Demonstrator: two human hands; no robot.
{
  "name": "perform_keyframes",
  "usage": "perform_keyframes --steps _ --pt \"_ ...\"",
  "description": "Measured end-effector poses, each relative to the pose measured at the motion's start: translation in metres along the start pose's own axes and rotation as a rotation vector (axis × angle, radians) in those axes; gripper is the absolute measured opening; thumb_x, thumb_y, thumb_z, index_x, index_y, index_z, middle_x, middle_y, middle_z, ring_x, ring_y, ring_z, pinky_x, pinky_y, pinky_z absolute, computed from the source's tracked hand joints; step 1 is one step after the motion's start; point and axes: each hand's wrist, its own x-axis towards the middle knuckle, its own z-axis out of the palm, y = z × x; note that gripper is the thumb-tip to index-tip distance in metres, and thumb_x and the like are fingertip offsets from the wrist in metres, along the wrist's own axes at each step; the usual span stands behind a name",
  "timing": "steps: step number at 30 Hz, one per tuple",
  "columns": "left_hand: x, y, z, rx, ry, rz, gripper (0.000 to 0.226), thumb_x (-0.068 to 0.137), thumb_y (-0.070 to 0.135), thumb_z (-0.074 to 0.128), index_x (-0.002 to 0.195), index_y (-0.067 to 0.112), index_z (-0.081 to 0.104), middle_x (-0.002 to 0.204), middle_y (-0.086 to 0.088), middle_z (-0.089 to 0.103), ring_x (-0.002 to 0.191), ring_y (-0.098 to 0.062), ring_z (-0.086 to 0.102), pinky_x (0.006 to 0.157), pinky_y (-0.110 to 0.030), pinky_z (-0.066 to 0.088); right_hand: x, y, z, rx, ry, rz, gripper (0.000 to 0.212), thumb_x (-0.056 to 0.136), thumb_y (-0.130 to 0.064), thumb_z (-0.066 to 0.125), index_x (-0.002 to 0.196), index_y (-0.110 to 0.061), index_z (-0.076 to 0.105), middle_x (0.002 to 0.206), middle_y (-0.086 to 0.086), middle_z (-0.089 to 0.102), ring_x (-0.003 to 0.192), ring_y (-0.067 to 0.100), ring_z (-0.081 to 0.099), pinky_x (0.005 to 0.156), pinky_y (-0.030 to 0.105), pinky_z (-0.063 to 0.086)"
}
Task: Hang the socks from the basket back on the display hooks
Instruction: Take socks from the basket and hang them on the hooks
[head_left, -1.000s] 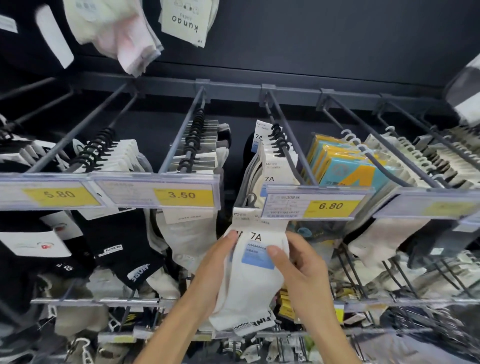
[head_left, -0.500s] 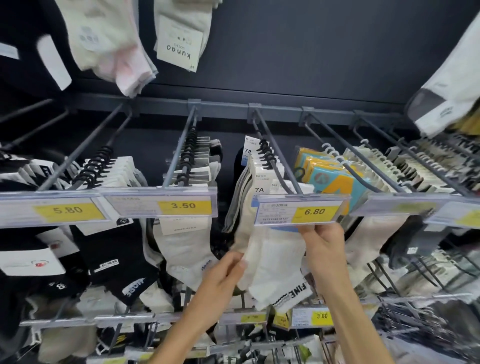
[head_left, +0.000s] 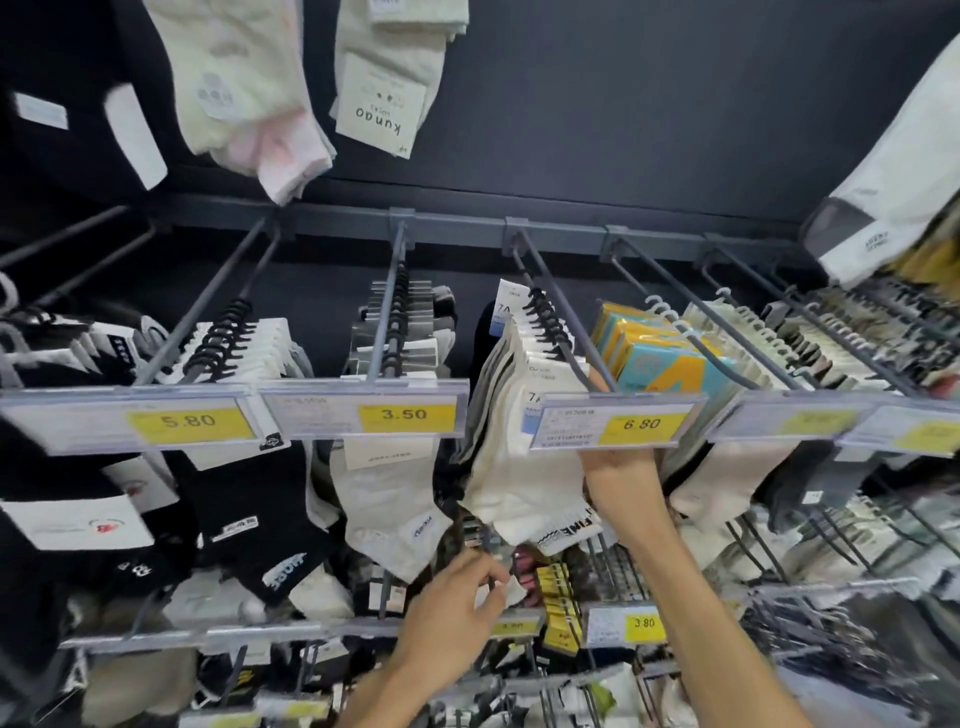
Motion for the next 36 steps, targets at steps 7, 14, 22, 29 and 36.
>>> perform_keyframes --steps 7,14,22,29,36 --pt "-0.009 0.029 0.018 0.014 0.298 0.116 0.012 0.098 0.023 0.056 0.092 0.028 0.066 0.081 0.025 0.055 0.078 0.004 0.054 0.067 -0.017 0.041 -0.079 0.035 0.005 0.025 0.176 -0.178 0.042 0.100 -0.018 0.054 0.139 -0.031 0.047 0.132 -0.011 0.050 0.124 0.001 0.052 0.095 0.015 0.048" --pt "-0.038 0.086 0.154 -0.051 -0.197 0.191 0.015 0.093 0.021 0.053 0.088 0.032 0.062 0.064 0.021 0.060 0.058 0.000 0.053 0.053 -0.019 0.035 -0.213 0.157 -0.056 -0.063 0.103 0.296 0.025 0.100 -0.007 0.053 0.120 -0.016 0.066 0.112 -0.003 0.068 0.100 0.015 0.065 0.088 0.036 0.052" --pt "-0.085 0.133 0.388 0.218 -0.865 0.145 0.020 0.095 0.010 0.062 0.091 0.027 0.071 0.078 0.009 0.068 0.086 -0.026 0.069 0.076 -0.034 0.050 -0.399 0.300 -0.185 -0.043 0.170 0.756 0.024 0.100 -0.023 0.055 0.120 -0.016 0.066 0.100 -0.006 0.068 0.090 0.014 0.064 0.082 0.029 0.049" --pt "-0.111 0.188 0.574 0.414 -1.209 0.118 0.010 0.099 0.028 0.057 0.099 0.023 0.065 0.094 0.003 0.071 0.096 -0.021 0.068 0.086 -0.036 0.052 -0.510 0.423 -0.278 0.025 0.188 1.030 0.029 0.099 -0.030 0.052 0.124 -0.020 0.065 0.120 0.003 0.070 0.113 0.023 0.063 0.094 0.034 0.048" --pt "-0.091 0.201 0.716 0.485 -1.304 -0.023 0.014 0.092 0.018 0.063 0.088 0.031 0.061 0.095 -0.004 0.071 0.095 -0.026 0.067 0.089 -0.044 0.053 -0.540 0.544 -0.348 0.199 0.419 1.195 0.027 0.096 -0.026 0.057 0.121 -0.028 0.065 0.114 -0.009 0.071 0.105 0.012 0.065 0.091 0.027 0.048"
